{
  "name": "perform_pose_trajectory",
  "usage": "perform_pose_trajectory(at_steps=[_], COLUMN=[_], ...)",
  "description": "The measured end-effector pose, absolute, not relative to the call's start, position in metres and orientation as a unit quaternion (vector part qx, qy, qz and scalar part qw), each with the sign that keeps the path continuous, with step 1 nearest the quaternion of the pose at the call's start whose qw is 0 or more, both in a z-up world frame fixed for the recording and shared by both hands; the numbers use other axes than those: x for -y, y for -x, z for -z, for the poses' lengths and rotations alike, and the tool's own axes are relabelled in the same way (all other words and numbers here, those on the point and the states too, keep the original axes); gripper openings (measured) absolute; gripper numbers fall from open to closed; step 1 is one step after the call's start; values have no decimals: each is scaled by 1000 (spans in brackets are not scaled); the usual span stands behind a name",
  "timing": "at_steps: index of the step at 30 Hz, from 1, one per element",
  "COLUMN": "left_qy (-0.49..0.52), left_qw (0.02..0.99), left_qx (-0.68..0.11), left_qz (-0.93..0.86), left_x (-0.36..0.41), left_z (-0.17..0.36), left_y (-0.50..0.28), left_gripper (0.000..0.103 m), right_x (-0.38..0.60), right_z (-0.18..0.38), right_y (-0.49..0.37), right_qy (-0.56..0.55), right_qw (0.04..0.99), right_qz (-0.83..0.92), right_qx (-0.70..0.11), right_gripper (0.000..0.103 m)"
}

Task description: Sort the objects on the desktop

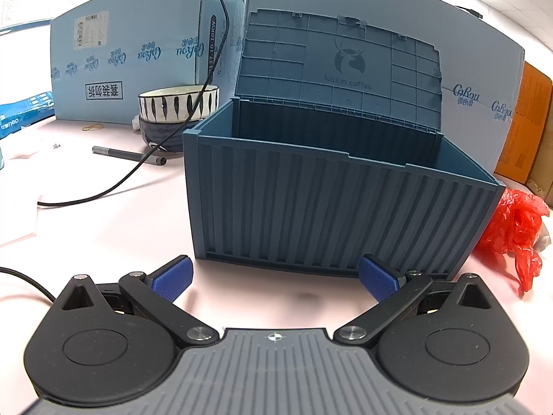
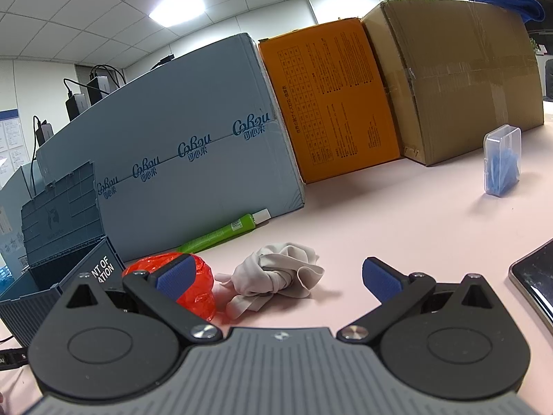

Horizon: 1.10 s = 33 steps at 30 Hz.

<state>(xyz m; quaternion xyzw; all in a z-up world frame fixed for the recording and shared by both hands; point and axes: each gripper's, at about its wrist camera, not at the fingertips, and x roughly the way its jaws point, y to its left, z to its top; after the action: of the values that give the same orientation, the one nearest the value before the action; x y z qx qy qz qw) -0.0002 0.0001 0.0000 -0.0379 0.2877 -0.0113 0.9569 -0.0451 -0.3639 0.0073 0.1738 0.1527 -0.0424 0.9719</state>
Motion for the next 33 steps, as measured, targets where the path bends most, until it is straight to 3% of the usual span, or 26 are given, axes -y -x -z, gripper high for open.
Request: perform_pose_trajectory(at_steps=[15,24,33], left_qy=[51,86,79], left_qw=[957,960,956], left_qx=[-285,-267,-281], left_qz=[11,0,1], left_x=[-5,-17,-15], left_z=[1,-2,-2], left_y=[6,12,7], left_gripper=[103,103,103], right_x=[355,322,259], right_z=[-6,-14,-21], right_y=[52,58,31], right_qy=[-154,-142,-91], right_qw=[978,982,978], right_qz=[31,-87,-154], right_qx=[-135,-90,-112], right_gripper=[103,103,103])
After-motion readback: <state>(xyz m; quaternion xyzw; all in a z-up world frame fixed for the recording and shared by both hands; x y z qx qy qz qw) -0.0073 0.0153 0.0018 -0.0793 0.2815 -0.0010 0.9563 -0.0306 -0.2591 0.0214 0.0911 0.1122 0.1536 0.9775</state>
